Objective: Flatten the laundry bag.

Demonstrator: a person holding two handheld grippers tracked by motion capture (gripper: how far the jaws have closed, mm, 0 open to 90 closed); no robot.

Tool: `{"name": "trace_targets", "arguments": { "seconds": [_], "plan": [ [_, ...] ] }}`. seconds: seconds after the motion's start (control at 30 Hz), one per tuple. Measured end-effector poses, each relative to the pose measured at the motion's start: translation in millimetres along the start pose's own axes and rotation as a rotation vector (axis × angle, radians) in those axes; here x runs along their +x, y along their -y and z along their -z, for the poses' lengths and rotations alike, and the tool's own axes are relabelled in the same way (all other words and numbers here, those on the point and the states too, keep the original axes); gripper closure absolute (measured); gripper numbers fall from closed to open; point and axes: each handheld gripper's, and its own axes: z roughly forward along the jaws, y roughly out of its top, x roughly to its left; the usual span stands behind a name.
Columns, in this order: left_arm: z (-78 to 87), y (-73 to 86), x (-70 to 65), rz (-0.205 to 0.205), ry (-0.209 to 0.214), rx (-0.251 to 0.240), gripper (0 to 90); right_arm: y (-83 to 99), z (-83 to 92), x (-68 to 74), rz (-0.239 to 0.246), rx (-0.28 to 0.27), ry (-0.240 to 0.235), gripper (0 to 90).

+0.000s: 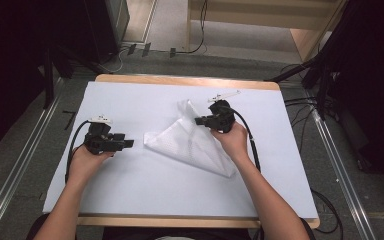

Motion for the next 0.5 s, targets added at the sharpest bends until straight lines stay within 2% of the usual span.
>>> {"name": "trace_targets", "arguments": {
  "seconds": [0.23,0.5],
  "plan": [
    [1.7,-1.4,6.9,0.021,-0.001,0.001,46.5,6.1,6.9,19.2,0.033,-0.012,-0.041,89.8],
    [-1.1,-4.9,7.4,0.013,-0.001,0.012,46.4,9.5,15.4,36.5,0.05,-0.029,-0.083,89.3]
  ]
}}
